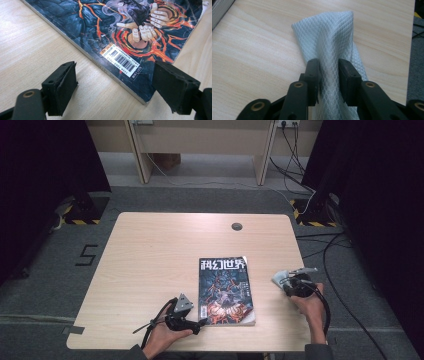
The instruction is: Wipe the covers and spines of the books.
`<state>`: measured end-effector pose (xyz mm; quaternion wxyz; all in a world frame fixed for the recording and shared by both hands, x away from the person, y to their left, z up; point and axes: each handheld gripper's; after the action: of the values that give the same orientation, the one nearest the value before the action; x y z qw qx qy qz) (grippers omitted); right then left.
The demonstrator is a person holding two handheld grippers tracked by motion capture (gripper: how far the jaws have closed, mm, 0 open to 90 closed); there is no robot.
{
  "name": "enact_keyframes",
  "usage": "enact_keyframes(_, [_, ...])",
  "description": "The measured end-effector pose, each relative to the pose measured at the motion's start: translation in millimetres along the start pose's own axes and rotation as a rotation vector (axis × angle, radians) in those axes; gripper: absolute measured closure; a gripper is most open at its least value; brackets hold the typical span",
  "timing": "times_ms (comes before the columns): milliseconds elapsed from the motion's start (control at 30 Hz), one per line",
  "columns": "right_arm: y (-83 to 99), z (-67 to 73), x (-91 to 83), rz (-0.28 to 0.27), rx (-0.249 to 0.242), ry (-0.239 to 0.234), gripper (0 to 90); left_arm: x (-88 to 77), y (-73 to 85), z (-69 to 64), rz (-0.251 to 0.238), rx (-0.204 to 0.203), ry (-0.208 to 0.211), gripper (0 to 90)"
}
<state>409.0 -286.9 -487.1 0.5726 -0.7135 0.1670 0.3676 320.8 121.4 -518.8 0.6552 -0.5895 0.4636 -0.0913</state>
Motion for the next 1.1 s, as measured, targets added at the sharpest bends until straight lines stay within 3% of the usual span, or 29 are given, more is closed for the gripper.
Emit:
enact_keyframes(200, [-8.8, 2.3, -9.2, -0.061, 0.012, 0.014, 61.1, 0.0, 0.2, -0.2, -0.001, -0.002, 0.0, 18.9])
enact_keyframes(333, [-17.2, 12.6, -14.1, -0.099, 0.006, -0.012, 57.0, -0.1, 0.1, 0.0, 0.001, 0.0, 0.001, 19.0])
enact_keyframes(567, [-32.1, 49.6, -12.4, -0.133, -0.015, -0.133, 47.8, 0.0, 0.1, 0.1, 0.001, 0.001, 0.002, 19.0])
enact_keyframes(833, [-36.3, 98.0, 8.6, -0.074, -0.067, -0.271, 41.8, 0.0, 0.2, -0.2, -0.001, -0.002, -0.001, 19.0])
enact_keyframes(933, [-35.4, 107.5, 16.3, -0.031, -0.094, -0.279, 40.5, -0.1, 0.5, -0.7, -0.004, -0.003, 0.0, 19.2])
enact_keyframes(1100, [-31.1, 114.4, 22.5, -0.004, -0.078, -0.298, 36.6, -0.1, 0.3, -0.5, -0.002, -0.002, 0.001, 19.3])
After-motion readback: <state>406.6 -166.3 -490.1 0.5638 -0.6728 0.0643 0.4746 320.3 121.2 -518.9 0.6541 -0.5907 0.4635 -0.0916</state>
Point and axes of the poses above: each handheld gripper's, and its own axes: x roughly forward along the jaws, y roughly out of its underside, z roughly to its left, and after that the axes turned 10 degrees about -z, right-handed
